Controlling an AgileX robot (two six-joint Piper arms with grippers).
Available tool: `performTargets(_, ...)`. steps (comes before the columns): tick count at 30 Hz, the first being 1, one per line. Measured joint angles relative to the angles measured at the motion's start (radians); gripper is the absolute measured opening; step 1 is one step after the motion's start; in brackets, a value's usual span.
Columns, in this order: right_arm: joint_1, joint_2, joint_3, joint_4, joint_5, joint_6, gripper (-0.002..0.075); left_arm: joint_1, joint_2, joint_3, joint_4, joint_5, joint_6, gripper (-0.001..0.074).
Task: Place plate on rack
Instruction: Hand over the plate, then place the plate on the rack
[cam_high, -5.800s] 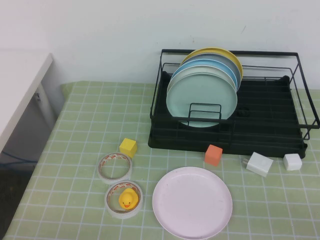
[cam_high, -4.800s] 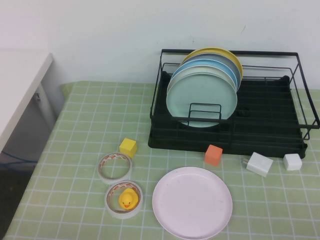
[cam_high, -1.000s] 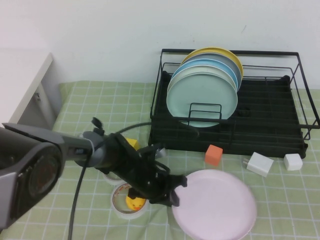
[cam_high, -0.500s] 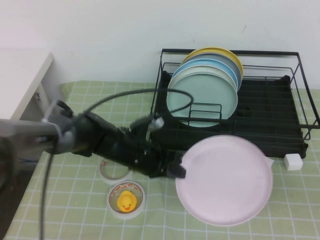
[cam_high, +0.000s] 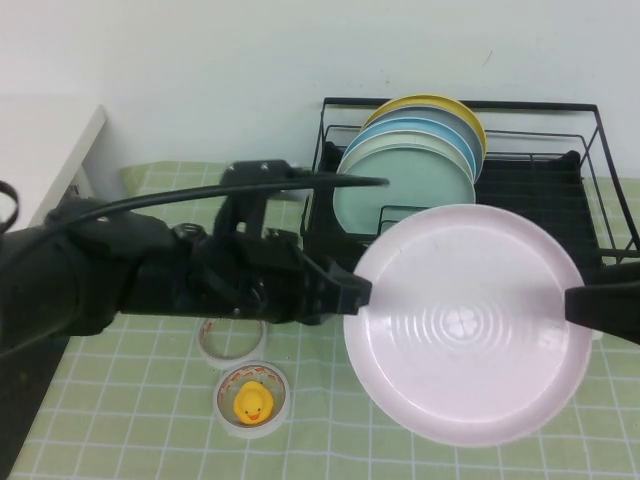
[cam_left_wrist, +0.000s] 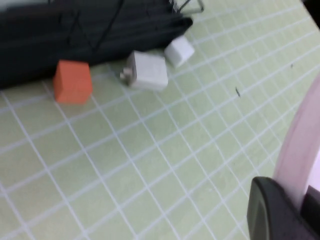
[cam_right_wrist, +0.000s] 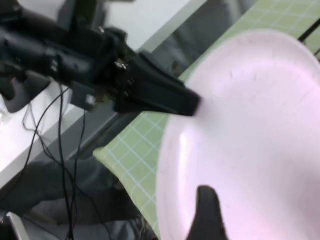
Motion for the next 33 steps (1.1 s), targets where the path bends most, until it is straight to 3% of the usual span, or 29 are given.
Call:
performTargets(8,0.064,0.178,-0.015,0.056,0.014,-0.159,0.043,0.0,-0.026,0.004,-0.078,-0.016,0.028,0.0004)
performTargets(12,0.164,0.231,-0.015,0.075,-0.011,-0.228,0.0344,0.0,-0.026,0.004,-0.117,-0.021,0.045,0.0004)
performTargets(16,0.223,0.252,-0.015,0.121,-0.1,-0.244,0.0193,0.004,-0.028,0.008,-0.099,-0.052,0.061,0.0008)
performTargets(21,0.229,0.263,-0.015,0.193,-0.19,-0.312,0.0146,0.006,-0.028,0.008,-0.064,-0.036,0.076,0.002)
performTargets(24,0.231,0.264,-0.015,0.215,-0.195,-0.379,0.0144,0.006,-0.028,0.008,-0.03,-0.017,0.072,0.0106)
performTargets(30,0.238,0.264,-0.043,0.248,-0.199,-0.466,0.0143,0.048,-0.03,0.006,0.045,0.105,-0.004,0.046)
performTargets(33,0.239,0.264,-0.095,0.173,-0.267,-0.475,0.0142,0.098,-0.042,0.006,0.067,0.163,-0.03,0.0534)
